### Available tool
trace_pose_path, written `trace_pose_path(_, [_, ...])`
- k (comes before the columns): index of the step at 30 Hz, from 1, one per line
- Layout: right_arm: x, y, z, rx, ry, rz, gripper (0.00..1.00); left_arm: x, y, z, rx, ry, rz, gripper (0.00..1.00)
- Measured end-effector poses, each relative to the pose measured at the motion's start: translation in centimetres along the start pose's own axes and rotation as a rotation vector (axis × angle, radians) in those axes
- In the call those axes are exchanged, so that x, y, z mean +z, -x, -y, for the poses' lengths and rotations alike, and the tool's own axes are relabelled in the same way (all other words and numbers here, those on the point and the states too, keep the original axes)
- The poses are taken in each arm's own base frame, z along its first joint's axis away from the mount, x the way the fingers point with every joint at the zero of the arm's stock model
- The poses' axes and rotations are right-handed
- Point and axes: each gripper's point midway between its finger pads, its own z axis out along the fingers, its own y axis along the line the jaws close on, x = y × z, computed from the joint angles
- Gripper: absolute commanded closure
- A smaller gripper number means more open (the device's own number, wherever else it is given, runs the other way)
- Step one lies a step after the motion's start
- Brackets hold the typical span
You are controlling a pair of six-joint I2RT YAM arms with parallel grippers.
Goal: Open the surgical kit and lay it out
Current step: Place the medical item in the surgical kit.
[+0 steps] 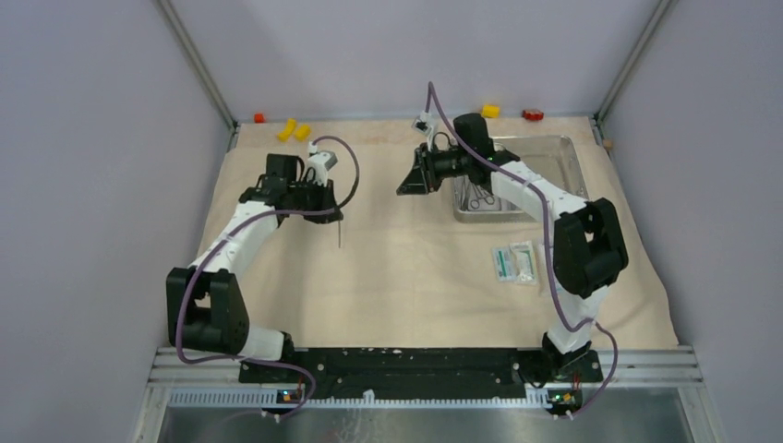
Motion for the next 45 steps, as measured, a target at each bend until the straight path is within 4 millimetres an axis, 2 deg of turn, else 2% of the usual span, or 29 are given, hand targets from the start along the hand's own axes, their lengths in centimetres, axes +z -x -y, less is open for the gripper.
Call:
trace_pose_path(7, [-0.8, 0.6, 1.0, -0.071, -0.103, 0.010, 0.78, -2.1, -6.8, -3.2, -0.075, 0.183, -0.274, 1.00])
trace_pose_path(12, [-0.9, -0.3, 2.0, -0.065, -0.149, -0.009, 0.79, -3.5, -9.7, -6.3, -0.189, 0.271, -0.373, 1.00])
trace_pose_path(17, [-1.0, -0.3, 2.3, -0.069, -0.166, -0.009, 0.79, -4.9, -11.9, -9.3, -0.295, 0.339, -0.428, 1.00])
trace_pose_path(20, [-1.0, -0.3, 2.4, -0.067, -0.169, -0.010, 0.79, -5.2, -13.1, -10.1, -0.321, 0.357, -0.472, 1.00])
trace_pose_path(25, [-1.2, -0.3, 2.8, -0.055, -0.174, -0.007, 0.80, -5.3, -14.1, -10.6, -0.361, 0.358, -0.502, 1.00])
trace_pose_path(32, [-1.7, -0.5, 3.7, -0.015, -0.180, -0.002, 0.80, -5.3, -14.0, -11.9, -0.407, 0.371, -0.503, 1.00])
trace_pose_path(45, [-2.3, -0.1, 3.8, 0.014, -0.170, 0.014, 0.80, -4.7, -14.9, -12.5, -0.434, 0.364, -0.532, 1.00])
